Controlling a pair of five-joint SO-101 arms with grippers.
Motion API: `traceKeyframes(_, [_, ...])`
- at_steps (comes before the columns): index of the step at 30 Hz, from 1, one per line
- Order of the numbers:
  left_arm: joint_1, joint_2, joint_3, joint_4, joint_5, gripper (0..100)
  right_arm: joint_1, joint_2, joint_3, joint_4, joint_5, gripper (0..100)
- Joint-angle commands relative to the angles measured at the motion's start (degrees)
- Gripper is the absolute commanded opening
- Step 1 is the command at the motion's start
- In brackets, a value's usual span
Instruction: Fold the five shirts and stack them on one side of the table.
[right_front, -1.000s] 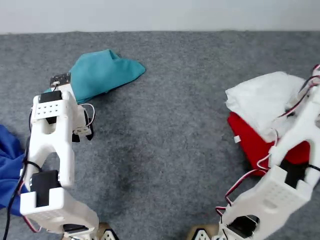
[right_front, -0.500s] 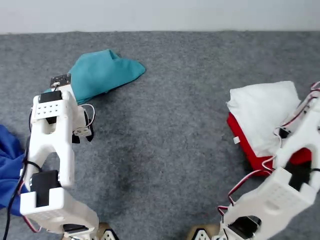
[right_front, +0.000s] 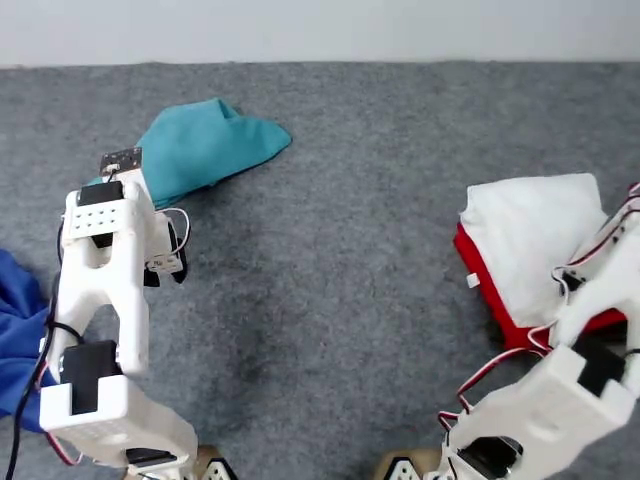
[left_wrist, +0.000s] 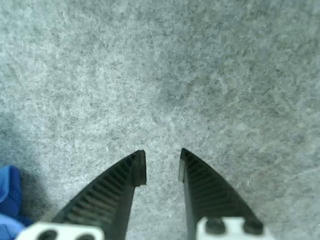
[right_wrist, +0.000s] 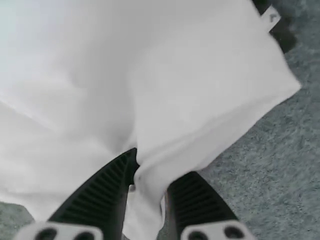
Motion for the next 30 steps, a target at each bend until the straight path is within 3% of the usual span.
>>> traceKeyframes(1, [-0.09, -2.55, -0.22, 0.44, 0.53, 12, 0.57, -0.04, 0.79, -1.45, 0.35, 1.0])
traceKeyframes(6, [-0.09, -2.55, -0.22, 0.44, 0.53, 12, 0.75, -0.40, 1.05, 0.57, 0.88, 1.7])
traceKeyframes(13, [0.00, -2.64, -0.48, 0.44, 0.26, 12, 0.57, -0.57, -2.46, 8.57, 6.59, 17.5])
traceKeyframes(23, [0.00, -2.64, -0.57, 0.44, 0.18, 12, -0.40, -9.63, -7.30, 9.89, 11.34, 18.0])
traceKeyframes(30, [0.00, -2.64, -0.57, 0.44, 0.18, 12, -7.43, -18.24, -14.33, 9.45, 10.81, 18.0])
